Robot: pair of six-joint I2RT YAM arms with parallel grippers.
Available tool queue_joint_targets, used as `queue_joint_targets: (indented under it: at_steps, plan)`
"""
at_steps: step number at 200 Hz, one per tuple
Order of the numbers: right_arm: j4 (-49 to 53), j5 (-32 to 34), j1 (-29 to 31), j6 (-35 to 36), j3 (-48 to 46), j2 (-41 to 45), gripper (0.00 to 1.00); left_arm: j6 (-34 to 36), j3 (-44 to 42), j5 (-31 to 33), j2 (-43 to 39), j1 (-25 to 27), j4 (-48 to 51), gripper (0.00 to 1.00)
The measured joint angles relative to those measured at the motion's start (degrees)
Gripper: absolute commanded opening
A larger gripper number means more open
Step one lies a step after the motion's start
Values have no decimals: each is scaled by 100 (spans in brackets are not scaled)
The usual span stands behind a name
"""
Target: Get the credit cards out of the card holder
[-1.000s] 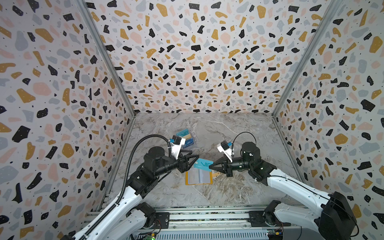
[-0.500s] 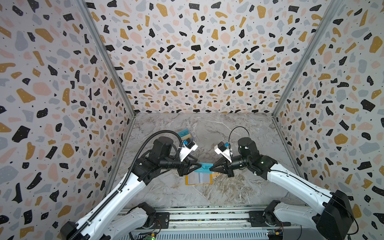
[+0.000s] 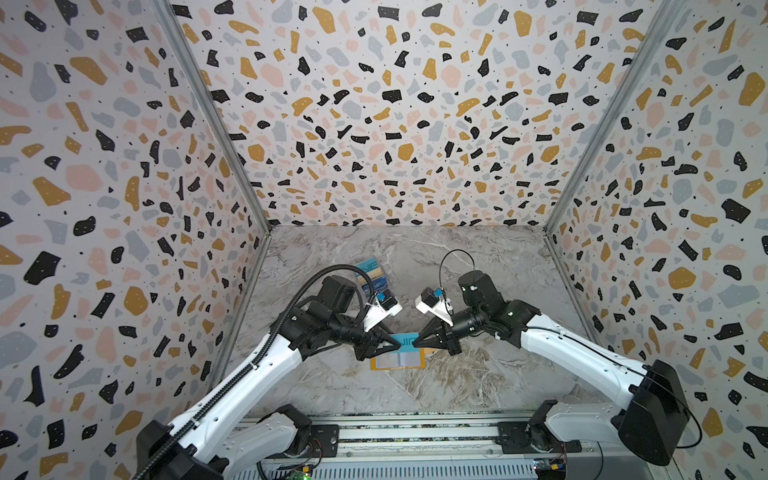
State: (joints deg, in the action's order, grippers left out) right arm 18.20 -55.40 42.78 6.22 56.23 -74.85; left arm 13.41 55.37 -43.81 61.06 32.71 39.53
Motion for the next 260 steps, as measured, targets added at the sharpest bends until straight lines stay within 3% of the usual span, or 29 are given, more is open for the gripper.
queue_joint_targets:
  at_steps: [144, 260]
  plan:
    - [372, 149, 155, 289, 133, -232, 0, 105, 2, -142, 66, 0, 9, 12]
    - [337, 205, 177, 308, 136, -236, 0, 109, 2, -361, 83, 0, 9, 10]
